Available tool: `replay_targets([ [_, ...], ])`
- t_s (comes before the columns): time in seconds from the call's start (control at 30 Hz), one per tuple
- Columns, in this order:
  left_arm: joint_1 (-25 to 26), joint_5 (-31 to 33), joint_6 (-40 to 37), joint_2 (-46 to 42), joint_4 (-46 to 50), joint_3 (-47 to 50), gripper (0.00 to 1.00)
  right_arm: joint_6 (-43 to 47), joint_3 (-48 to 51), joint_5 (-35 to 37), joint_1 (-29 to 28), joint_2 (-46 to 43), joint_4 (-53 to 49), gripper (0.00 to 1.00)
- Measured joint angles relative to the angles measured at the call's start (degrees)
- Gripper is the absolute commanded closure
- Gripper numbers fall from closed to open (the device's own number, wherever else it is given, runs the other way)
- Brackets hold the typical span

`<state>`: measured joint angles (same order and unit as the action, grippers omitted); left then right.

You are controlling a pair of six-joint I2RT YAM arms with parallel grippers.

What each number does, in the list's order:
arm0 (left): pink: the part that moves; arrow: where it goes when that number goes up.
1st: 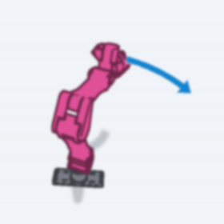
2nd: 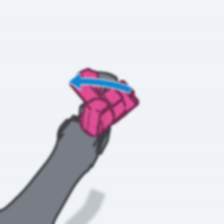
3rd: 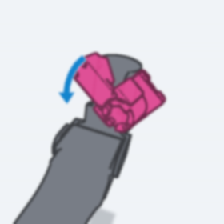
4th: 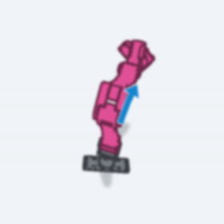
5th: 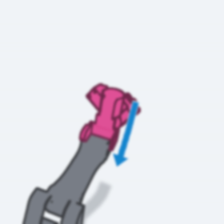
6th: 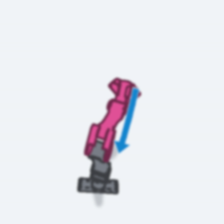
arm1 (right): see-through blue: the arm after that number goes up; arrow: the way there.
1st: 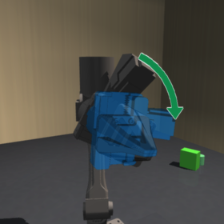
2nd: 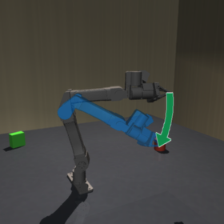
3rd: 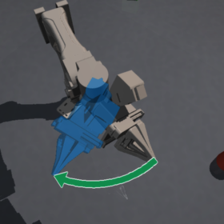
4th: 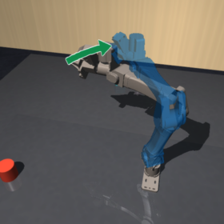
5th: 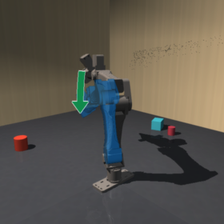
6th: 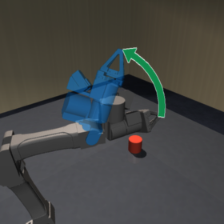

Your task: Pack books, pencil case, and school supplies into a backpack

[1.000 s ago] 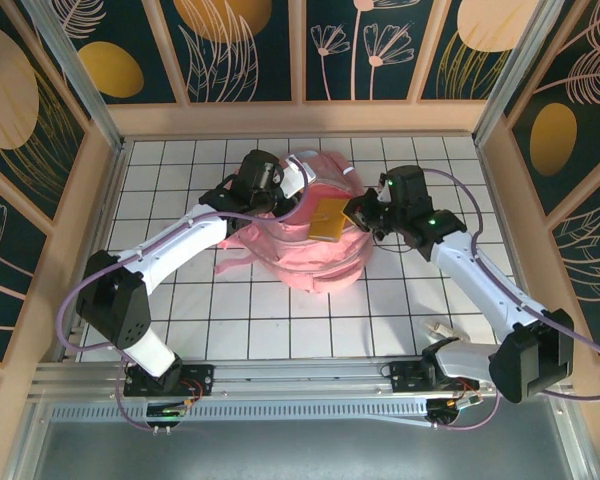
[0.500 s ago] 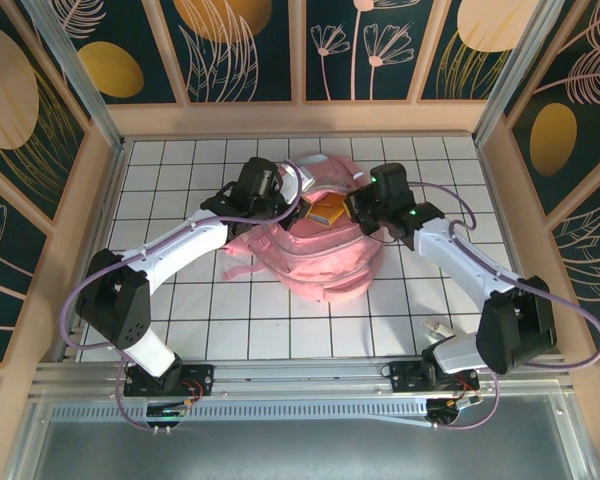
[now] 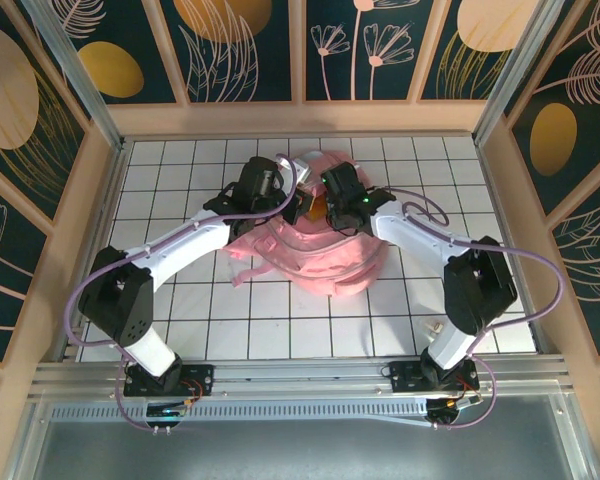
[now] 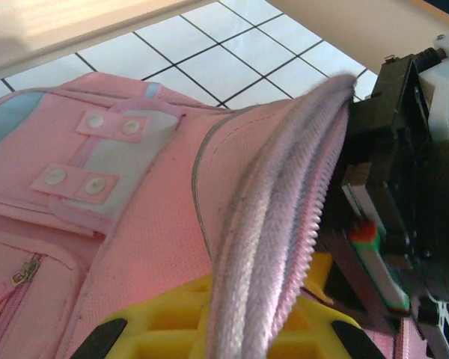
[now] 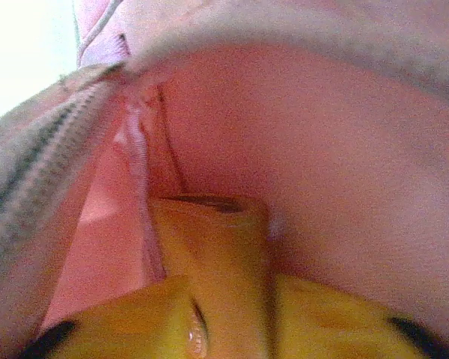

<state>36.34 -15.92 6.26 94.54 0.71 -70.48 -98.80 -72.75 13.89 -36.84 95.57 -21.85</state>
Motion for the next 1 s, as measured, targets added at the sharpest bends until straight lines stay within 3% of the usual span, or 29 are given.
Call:
replay_targets([
  [0.1, 0.07, 2.32, 1.46, 0.13, -1.16, 0.11, 1.00, 2.56, 1.03, -1.95, 0.39, -0.96, 1.97, 0.12],
  [0.17, 0.04, 3.78, 2.05, 0.13, -1.77, 0.15, 1.00, 4.90, 1.29, -4.48, 0.92, -2.21, 1.60, 0.10],
  [0.27, 0.02, 4.94, 2.45, 0.28, -3.17, 0.24, 1.00, 8.50, 2.23, -8.61, 2.43, -6.14, -1.51, 0.10],
  [0.4, 0.24, 4.00, 2.43, 1.86, -6.49, 0.22, 1.00, 9.99, 11.08, -12.74, 4.17, -18.29, -4.59, 0.11],
  [0.53, -0.37, 5.49, 2.14, 5.75, -8.09, 0.22, 1.00, 11.02, 17.59, -14.56, 14.01, -34.34, -10.69, 0.15],
  [0.63, -2.34, 7.43, 1.36, 7.08, -9.88, 0.17, 1.00, 15.89, 18.67, -14.71, 20.83, -40.04, -13.33, 0.19],
  [0.73, -3.85, 9.35, 0.37, 7.96, -10.69, -0.83, 1.00, 19.91, 17.59, -17.05, 24.76, -40.41, -14.49, 0.18],
  [1.0, -7.58, 13.70, 1.90, 7.87, -9.44, -2.19, 1.00, 24.52, 16.39, -13.97, 37.07, -34.88, -23.47, 0.13],
])
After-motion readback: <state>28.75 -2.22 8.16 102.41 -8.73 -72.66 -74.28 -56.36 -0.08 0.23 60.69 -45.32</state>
